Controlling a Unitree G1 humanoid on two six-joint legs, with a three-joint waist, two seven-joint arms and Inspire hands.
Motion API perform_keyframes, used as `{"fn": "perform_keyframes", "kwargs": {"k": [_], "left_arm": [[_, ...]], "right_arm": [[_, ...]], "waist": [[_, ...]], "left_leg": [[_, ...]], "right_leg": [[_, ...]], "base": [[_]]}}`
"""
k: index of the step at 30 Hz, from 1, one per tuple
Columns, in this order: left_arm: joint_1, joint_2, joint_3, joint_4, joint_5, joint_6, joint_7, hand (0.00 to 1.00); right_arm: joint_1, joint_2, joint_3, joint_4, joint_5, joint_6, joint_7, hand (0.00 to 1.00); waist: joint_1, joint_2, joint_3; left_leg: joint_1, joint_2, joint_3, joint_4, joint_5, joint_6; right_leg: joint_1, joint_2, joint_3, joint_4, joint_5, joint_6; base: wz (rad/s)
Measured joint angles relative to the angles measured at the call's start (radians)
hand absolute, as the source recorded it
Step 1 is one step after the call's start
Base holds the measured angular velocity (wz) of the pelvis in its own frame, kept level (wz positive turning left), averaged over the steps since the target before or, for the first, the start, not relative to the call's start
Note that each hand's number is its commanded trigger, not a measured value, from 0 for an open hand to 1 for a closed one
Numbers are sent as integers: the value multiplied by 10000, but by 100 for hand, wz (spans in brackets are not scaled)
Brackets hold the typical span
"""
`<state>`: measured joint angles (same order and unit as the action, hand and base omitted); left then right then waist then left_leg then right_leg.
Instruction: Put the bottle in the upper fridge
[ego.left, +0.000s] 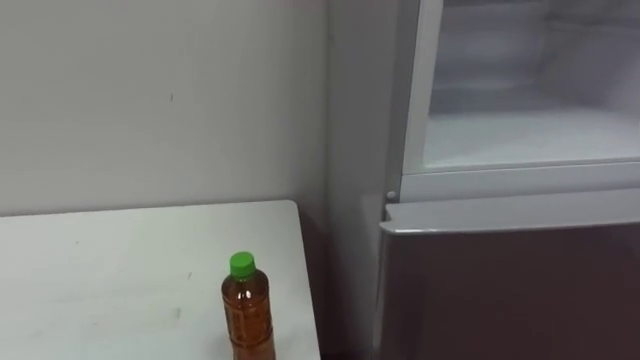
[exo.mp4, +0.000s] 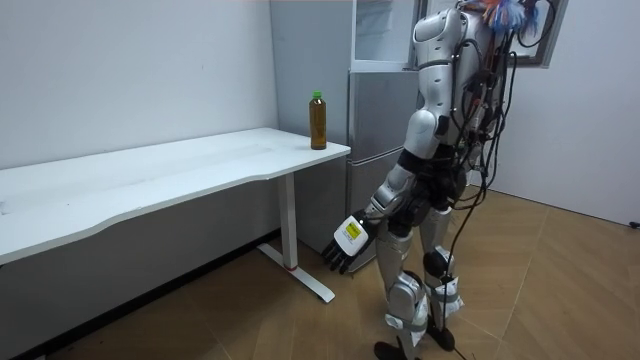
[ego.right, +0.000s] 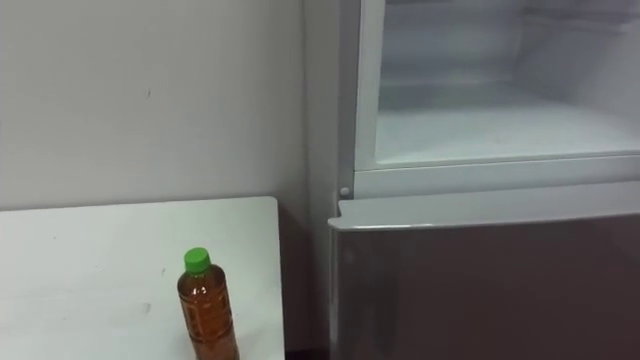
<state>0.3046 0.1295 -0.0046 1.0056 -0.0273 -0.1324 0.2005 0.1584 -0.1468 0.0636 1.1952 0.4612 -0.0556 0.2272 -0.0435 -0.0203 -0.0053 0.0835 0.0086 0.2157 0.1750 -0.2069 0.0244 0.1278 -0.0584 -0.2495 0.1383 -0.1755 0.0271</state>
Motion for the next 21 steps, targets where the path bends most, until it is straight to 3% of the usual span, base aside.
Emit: {"fn": "perform_keyframes", "kwargs": {"k": [12,21], "left_arm": [[-48,2,0,56,26,27,182,0],[-248,3,17,169,478,-68,343,0]], "right_arm": [[53,-1,28,-197,-33,-12,-249,0],[364,-14,222,-2066,-627,-198,-288,0]], "waist": [[72,14,22],[232,54,63]], "left_leg": [[-19,-8,-10,-48,-2,-1],[-39,-25,-16,-52,-4,-4]], "right_leg": [[-24,0,13,-35,-12,18],[-71,-4,10,-30,-19,21]], "base": [[0],[0]]}}
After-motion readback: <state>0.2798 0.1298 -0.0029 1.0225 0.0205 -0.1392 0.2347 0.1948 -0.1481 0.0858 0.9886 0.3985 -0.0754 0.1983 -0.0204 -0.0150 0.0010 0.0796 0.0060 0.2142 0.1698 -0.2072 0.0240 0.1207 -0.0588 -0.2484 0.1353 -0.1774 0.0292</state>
